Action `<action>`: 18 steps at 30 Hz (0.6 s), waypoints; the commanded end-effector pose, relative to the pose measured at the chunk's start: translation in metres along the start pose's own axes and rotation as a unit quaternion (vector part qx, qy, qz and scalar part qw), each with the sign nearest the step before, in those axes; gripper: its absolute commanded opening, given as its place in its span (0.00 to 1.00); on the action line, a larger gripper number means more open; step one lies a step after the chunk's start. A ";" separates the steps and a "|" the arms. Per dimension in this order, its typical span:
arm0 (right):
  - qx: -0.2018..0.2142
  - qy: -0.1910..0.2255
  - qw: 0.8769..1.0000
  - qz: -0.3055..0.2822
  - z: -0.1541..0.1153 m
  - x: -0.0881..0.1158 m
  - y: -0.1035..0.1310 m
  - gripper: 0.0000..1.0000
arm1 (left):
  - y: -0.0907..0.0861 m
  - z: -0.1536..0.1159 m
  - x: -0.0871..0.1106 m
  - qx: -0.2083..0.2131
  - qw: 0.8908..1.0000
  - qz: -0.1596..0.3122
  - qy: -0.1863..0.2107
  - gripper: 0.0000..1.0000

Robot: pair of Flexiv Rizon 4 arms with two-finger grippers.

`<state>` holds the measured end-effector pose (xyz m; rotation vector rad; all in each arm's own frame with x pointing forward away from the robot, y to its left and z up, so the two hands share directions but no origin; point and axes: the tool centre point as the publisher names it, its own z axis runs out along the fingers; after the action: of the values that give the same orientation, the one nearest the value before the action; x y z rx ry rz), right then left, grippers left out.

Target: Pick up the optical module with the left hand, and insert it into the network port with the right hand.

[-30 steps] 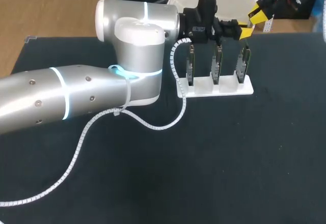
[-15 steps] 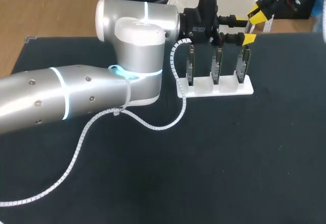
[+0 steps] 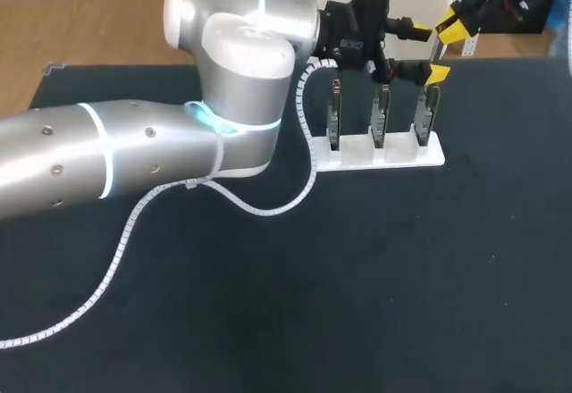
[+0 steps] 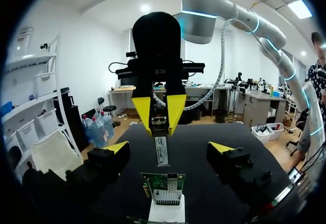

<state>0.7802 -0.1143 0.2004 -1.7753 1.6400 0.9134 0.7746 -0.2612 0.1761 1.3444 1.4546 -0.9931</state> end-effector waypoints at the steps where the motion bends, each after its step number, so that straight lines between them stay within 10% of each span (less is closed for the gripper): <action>1: 0.004 0.002 1.000 -0.001 0.001 0.000 0.003 0.00 | -0.003 -0.004 0.000 -0.005 1.000 -0.004 0.015 1.00; 18: 0.009 0.003 1.000 -0.001 -0.001 0.000 0.003 0.00 | -0.011 -0.009 0.020 0.006 0.994 -0.014 0.107 1.00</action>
<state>0.7816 -0.1155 0.2013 -1.7747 1.6428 0.9015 0.7593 -0.2458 0.1570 1.4531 1.6091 -0.9119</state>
